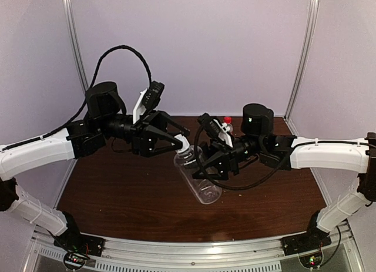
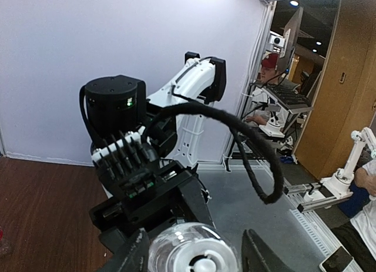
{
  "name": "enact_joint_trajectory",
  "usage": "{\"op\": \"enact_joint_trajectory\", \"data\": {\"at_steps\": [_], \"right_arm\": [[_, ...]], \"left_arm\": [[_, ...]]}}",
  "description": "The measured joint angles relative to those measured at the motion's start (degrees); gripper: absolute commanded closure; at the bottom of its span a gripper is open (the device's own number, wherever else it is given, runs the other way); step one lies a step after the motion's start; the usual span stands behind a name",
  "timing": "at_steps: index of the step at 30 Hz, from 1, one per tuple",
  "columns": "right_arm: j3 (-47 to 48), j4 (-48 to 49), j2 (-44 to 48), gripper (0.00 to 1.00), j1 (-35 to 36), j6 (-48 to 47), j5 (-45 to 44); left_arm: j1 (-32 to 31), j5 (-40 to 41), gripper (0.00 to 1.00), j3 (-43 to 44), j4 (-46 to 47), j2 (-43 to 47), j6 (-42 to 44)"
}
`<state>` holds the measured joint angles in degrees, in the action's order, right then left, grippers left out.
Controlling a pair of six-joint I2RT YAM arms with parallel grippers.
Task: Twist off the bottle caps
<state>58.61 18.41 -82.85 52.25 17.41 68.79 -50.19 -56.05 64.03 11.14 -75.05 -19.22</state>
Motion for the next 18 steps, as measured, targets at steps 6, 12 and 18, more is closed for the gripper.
{"op": "enact_joint_trajectory", "data": {"at_steps": [6, 12, 18], "right_arm": [[0.00, 0.26, -0.04, 0.53, -0.02, 0.59, -0.09], [0.59, -2.36, 0.02, 0.55, -0.46, -1.44, -1.79], [3.34, -11.80, 1.70, 0.57, -0.85, -8.55, -12.33]], "left_arm": [[-0.04, -0.35, 0.70, -0.74, 0.57, 0.02, -0.04], [-0.04, 1.55, 0.81, -1.44, 0.74, 0.39, -0.13], [-0.37, 13.25, 0.84, -1.88, -2.75, 2.78, -2.40]]}}
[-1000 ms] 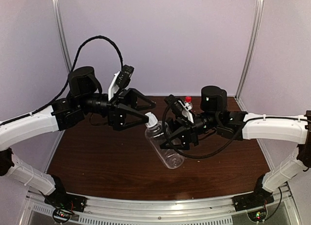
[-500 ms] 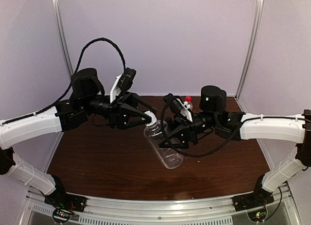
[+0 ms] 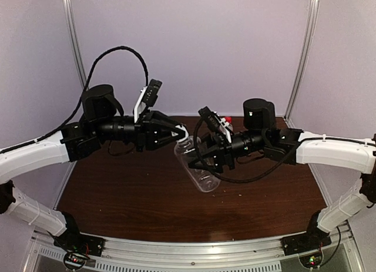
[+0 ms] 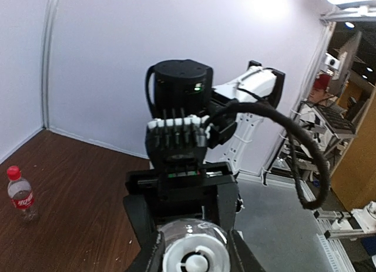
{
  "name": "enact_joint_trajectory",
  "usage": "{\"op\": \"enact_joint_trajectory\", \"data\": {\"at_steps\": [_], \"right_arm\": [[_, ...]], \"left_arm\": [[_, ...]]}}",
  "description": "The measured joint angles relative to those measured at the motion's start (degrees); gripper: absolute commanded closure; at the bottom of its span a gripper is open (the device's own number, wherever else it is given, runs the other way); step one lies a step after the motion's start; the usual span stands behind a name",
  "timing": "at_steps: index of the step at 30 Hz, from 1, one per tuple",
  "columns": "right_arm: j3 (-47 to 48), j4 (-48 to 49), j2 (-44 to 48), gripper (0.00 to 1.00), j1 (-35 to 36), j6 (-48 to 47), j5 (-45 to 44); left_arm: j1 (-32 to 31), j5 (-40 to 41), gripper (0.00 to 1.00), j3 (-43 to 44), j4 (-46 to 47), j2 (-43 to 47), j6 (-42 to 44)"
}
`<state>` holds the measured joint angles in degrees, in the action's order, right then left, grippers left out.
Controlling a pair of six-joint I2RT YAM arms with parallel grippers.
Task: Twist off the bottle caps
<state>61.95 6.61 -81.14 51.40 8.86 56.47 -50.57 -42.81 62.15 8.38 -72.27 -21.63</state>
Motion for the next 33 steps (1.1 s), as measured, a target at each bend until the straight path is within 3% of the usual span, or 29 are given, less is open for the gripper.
{"op": "enact_joint_trajectory", "data": {"at_steps": [8, 13, 21, 26, 33], "right_arm": [[0.39, -5.20, 1.38, 0.58, 0.39, -4.28, -20.09], [-0.26, -5.14, 1.42, 0.58, 0.48, -4.48, -26.05], [-1.49, -5.11, 1.49, 0.56, 0.28, -4.42, -27.74], [-2.69, -5.11, 2.64, 0.54, 0.04, -4.68, -24.22], [-3.85, -4.52, 4.13, 0.50, -0.04, -4.87, -13.46]], "left_arm": [[-5.03, 29.03, 0.80, 2.54, -7.93, -0.50, -10.23], [-6.12, 36.28, 0.71, 4.79, -9.46, -3.21, -13.92], [-6.40, 37.18, 0.32, 4.94, -9.03, -4.15, -12.66], [-6.45, 34.69, 0.20, 4.61, -9.14, -2.19, -7.23], [-6.08, 27.19, 0.12, 4.22, -12.04, 4.09, 1.27]]}}
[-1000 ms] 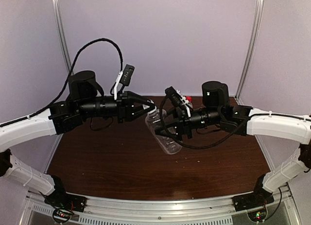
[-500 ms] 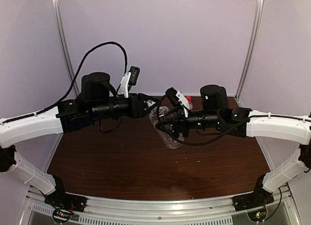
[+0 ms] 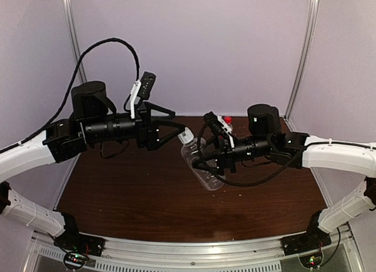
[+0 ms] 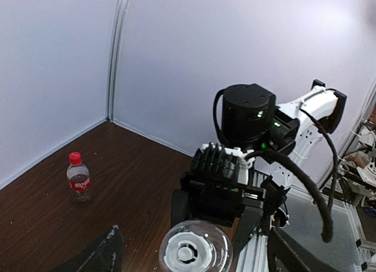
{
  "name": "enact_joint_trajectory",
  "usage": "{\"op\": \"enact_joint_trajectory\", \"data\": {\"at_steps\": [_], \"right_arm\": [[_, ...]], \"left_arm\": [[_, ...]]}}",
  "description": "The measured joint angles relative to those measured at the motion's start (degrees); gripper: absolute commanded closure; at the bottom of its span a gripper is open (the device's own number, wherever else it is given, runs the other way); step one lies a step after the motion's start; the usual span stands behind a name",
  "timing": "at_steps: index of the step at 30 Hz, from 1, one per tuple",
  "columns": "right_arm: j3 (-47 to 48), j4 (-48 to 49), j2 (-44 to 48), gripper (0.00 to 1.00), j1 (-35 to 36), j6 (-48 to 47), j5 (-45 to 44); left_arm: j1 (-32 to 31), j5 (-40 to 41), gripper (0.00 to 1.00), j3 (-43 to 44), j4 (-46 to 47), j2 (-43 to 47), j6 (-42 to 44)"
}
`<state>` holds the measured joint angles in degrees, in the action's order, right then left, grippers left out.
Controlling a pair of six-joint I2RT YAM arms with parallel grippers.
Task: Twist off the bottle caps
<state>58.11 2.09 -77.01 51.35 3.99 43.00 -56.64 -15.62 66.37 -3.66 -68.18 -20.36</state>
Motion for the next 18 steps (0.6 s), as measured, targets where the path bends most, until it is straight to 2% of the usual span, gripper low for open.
{"op": "enact_joint_trajectory", "data": {"at_steps": [9, 15, 18], "right_arm": [[0.04, 3.54, -0.52, 0.50, 0.00, 1.86, 16.76], [0.50, 6.64, -2.62, 0.50, 0.00, 4.94, 23.23], [0.59, 7.89, -2.99, 0.51, 0.00, 6.12, 25.29]], "left_arm": [[0.46, -16.94, 0.11, -0.46, -1.18, 4.22, 9.97], [0.63, -23.30, 0.16, -0.04, -1.16, 2.08, 13.55], [0.74, -25.35, 0.21, 0.98, -1.14, -0.55, 14.36]]}}
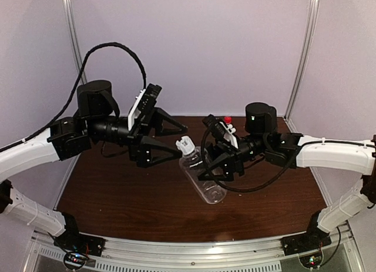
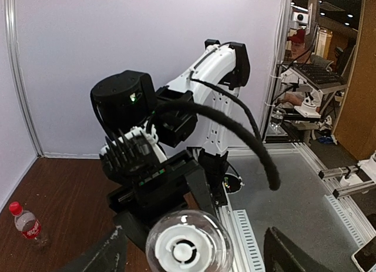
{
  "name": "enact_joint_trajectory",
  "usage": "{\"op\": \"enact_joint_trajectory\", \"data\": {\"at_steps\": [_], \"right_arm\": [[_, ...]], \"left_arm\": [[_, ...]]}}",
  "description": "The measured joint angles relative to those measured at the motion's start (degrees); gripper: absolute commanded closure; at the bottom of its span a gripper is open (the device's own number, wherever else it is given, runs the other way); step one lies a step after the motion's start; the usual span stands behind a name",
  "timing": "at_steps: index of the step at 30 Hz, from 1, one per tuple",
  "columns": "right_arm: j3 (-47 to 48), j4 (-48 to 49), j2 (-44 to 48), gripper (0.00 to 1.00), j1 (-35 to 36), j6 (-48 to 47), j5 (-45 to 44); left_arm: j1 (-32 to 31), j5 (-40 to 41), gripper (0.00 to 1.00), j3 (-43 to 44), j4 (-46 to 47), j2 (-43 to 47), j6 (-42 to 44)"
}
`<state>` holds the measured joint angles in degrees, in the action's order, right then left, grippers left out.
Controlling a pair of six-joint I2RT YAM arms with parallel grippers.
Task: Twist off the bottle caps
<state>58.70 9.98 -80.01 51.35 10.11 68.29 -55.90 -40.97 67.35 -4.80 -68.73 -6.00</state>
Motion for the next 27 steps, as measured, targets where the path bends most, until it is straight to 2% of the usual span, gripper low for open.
{"op": "enact_joint_trajectory", "data": {"at_steps": [8, 13, 21, 27], "right_arm": [[0.31, 2.51, -0.20, 0.51, 0.00, 2.12, 2.58], [0.31, 2.78, -0.59, 0.52, 0.00, 2.21, 2.69], [0.46, 2.16, -0.92, 0.55, -0.02, 1.53, 1.46], [1.99, -2.40, -0.31, 0.55, -0.59, -2.14, -5.62]], "left_arm": [[1.01, -3.78, 0.43, 0.20, 0.33, -3.28, 0.26], [1.60, -5.88, 0.53, 0.20, 1.20, -4.28, -0.66], [1.86, -6.47, 0.74, 0.20, 3.32, -4.85, -2.97], [2.78, -1.55, 0.77, 0.20, 3.45, -4.83, -6.14]]}}
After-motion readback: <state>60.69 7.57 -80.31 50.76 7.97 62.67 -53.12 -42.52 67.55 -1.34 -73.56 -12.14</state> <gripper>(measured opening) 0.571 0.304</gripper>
